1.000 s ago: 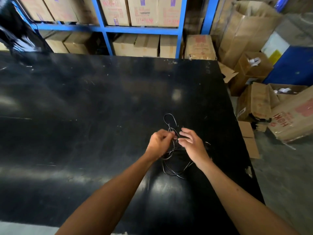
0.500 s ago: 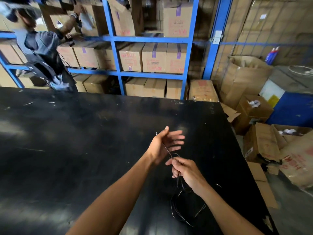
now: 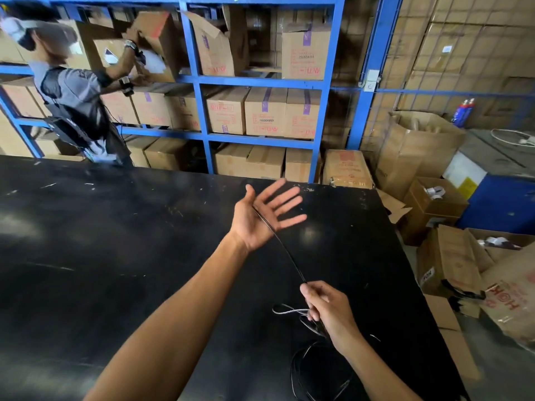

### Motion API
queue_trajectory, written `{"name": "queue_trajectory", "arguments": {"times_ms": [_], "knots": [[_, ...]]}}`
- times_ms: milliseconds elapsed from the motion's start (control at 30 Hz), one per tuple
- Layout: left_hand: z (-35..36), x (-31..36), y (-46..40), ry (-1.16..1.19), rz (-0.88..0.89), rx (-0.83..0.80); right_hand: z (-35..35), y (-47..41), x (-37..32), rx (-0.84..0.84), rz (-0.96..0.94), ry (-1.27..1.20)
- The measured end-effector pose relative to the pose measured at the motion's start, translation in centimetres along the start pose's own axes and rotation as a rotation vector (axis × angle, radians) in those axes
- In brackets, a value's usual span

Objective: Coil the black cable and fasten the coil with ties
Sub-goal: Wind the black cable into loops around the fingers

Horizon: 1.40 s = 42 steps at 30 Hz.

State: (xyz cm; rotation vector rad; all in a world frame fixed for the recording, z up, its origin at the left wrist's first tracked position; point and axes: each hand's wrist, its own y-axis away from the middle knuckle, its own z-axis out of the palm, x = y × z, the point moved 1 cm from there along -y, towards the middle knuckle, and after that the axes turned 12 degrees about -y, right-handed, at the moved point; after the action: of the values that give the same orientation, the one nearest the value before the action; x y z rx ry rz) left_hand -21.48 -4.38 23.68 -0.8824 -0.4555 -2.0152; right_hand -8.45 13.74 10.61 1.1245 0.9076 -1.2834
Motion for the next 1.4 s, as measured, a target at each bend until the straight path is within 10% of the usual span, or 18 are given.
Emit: {"name": "queue_trajectory", "arguments": {"times_ms": [267,467,600,900,1167,1400], "knots": [[2.7,3.3,4.8,-0.244,-0.329,-0.563,-0.9,-2.6,-1.9,0.091,-0.022,0.175],[1.9,0.8,7.4,-0.845,-0.668,-0.295,0.4,-6.3,-9.8,0.244,-0.32,0.776],[0.3,0.8,7.6,-0.706,-0.547,-0.037,2.1,-6.3,-13.5,0.209,-0.465,0.964],[-0.1,3.5,5.3,-0.233,-0.09,0.276,4.9,-0.2,-9.3,-0.224,-0.16,0.332],[2.5,7.1,4.9,-0.043,0.165,0.022,4.4,2.4,-4.9,-0.388,0.027,0.33],[4.4,5.5,6.6,-0.176,-0.137,-0.404,2.9,-1.1,-5.7,-0.15,0.132,0.636]]}}
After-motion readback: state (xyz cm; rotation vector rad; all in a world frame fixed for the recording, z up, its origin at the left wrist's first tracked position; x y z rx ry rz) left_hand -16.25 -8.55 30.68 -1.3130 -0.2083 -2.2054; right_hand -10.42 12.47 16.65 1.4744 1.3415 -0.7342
